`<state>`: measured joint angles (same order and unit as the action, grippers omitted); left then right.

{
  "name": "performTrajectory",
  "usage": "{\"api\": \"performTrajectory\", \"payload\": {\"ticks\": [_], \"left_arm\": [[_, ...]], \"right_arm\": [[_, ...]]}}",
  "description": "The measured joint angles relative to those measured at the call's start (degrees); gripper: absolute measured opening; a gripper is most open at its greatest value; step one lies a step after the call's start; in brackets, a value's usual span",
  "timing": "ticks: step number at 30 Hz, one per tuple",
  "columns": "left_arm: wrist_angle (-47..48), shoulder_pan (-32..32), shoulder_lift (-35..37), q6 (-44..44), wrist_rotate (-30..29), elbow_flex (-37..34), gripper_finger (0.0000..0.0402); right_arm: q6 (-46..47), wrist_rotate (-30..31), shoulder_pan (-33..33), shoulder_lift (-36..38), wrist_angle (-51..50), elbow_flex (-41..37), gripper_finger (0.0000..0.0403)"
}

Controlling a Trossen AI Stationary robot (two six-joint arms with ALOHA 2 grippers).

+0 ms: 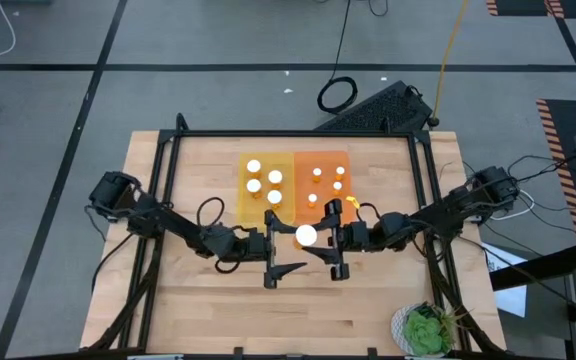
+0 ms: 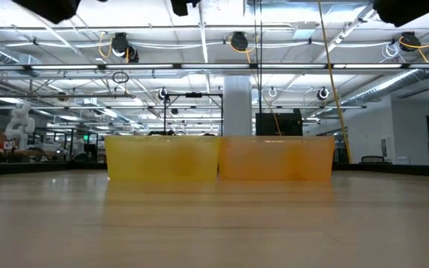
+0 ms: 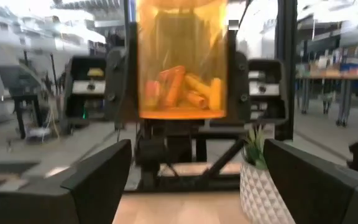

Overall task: Pick and place medicine bottles into bin by pill shape (circle, oval)
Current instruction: Put the large orange pill bottle into the yellow bin

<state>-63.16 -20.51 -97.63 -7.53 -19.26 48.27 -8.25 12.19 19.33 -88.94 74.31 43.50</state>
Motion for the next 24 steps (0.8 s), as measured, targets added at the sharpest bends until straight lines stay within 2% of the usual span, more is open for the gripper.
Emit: {"api": "performTrajectory", "payload": {"ticks": [3,7,13,18,24], "left_arm": [[10.39,-0.11,4.43,2.0,-1.8,0.0,0.0369],[25.74,-0.12,11.93,6.61,-5.38,0.0,0.037],[45.46,-0.04,22.08,11.37,-5.75,0.0,0.037],[55.41,-0.17,27.03,14.29,-5.79,0.0,0.037],[61.42,-0.17,28.79,16.67,-5.79,0.0,0.0369]], "right_arm": [[-0.17,0.87,0.55,2.39,-4.95,-0.04,0.0182],[-0.71,5.82,1.07,6.02,-14.93,-0.04,0.0182],[0.6,11.84,0.66,7.89,-26.82,-0.06,0.0182],[4.02,11.84,-1.34,6.0,-31.31,-0.06,0.0182],[7.29,11.8,-3.3,1.47,-31.59,-0.08,0.0182]]}}
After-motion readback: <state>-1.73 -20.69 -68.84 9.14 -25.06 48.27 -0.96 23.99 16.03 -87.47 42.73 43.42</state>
